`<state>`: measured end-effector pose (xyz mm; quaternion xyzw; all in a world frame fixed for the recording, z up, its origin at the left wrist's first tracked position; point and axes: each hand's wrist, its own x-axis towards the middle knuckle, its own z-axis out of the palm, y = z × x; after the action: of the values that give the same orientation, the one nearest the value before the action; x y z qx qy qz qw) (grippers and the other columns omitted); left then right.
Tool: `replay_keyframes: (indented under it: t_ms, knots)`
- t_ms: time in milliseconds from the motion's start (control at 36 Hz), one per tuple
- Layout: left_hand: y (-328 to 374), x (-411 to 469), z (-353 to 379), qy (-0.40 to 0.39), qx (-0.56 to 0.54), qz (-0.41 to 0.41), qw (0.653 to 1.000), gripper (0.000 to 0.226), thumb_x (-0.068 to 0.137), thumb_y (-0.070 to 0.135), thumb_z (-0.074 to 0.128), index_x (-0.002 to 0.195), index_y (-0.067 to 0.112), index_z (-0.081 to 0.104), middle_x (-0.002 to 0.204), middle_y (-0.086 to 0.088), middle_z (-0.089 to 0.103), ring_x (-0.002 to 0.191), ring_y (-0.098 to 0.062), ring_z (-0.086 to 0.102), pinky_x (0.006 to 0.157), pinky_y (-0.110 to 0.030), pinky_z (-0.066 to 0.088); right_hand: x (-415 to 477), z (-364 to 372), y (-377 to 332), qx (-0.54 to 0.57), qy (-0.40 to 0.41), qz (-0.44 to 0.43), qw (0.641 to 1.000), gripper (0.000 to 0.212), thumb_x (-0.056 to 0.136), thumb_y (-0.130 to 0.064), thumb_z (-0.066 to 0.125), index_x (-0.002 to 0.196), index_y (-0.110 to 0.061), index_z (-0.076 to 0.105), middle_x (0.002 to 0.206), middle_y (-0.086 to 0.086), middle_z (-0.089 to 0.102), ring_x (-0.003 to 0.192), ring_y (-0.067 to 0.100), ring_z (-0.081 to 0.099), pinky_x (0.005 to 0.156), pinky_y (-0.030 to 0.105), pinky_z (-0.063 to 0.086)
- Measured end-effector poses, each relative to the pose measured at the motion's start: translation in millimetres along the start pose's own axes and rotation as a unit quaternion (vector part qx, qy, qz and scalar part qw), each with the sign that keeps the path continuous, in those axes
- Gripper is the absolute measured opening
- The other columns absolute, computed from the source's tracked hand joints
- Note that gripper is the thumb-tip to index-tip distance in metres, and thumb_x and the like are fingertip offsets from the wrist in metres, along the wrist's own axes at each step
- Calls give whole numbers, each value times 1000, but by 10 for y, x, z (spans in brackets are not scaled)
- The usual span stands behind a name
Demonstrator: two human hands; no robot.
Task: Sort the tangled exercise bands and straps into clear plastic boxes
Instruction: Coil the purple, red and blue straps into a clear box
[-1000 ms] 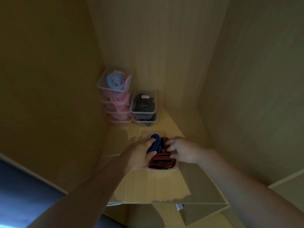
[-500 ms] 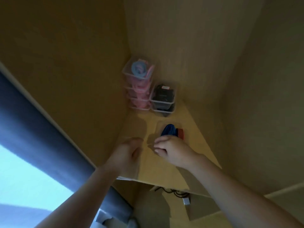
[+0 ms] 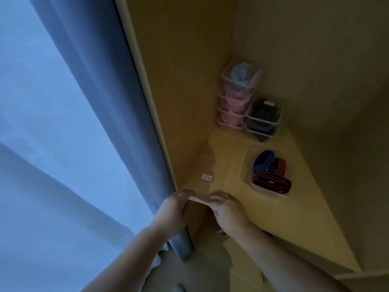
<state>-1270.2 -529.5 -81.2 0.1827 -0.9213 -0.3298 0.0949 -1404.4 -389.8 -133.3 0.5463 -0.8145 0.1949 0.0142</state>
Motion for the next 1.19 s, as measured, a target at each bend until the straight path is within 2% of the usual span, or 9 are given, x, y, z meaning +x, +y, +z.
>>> replay_keyframes:
  t_ms: [83,194,278,528,639,722,861,1028,1195]
  knots:
    - [-11,28,-35,-17,-3,26,1000,37,82,21,46,112,16,66,107,6,65,96,-5,58,80,4,31,-6,28,-10,-19,-4,31,999,14,78,-10,71,92,-11,72,104,3,68,98,20,65,78,33,58]
    - [-32,102,-71,-31,-26,78,996,26,85,13,56,108,12,67,104,5,64,91,-2,58,79,4,32,-55,-2,-76,-16,35,61,997,12,73,-6,74,82,-13,72,98,-1,66,90,19,64,73,29,57]
    - [-22,211,-51,-22,-37,108,993,25,87,3,60,109,11,69,113,1,65,104,-8,60,89,-1,34,-128,-60,-79,10,69,64,996,9,75,-2,73,78,-9,69,94,1,64,87,21,63,71,30,56]
    - [231,540,99,12,-73,176,982,25,90,-5,53,108,4,67,122,1,54,113,-5,51,95,3,27,-433,-570,-102,-62,139,22,988,19,83,1,65,101,0,69,106,11,63,109,22,53,107,23,35]
    - [373,667,162,15,-83,176,981,26,90,-6,50,108,5,66,127,-3,55,118,-11,52,100,-8,33,-488,-789,-59,-100,186,19,977,24,91,-8,50,97,2,70,104,13,66,109,23,54,105,30,41]
    - [525,760,204,11,-87,189,978,27,90,-6,50,110,5,66,124,2,52,112,-3,49,93,4,27,-511,-927,41,-99,202,43,973,25,90,-12,51,96,-1,73,107,11,68,111,24,57,106,34,41]
    - [801,943,386,-7,-76,205,976,28,87,-10,50,108,0,66,122,-4,56,102,-4,50,84,9,26,-631,-1039,364,-96,160,110,976,10,86,-8,68,95,-7,74,124,9,64,126,25,53,100,44,48]
    - [1038,1159,687,-43,-62,214,974,29,83,-16,51,105,-5,66,118,-15,59,104,-17,55,87,9,22,-702,-1166,734,-119,106,125,979,6,79,-6,75,84,-9,72,122,15,65,118,35,58,95,51,49]
    - [1079,1170,906,-47,-50,176,982,28,87,-8,51,110,1,65,123,-9,56,106,-11,53,88,6,23,-656,-1243,1026,-11,5,172,985,32,93,-32,57,119,-17,66,144,6,47,137,24,37,117,39,26]
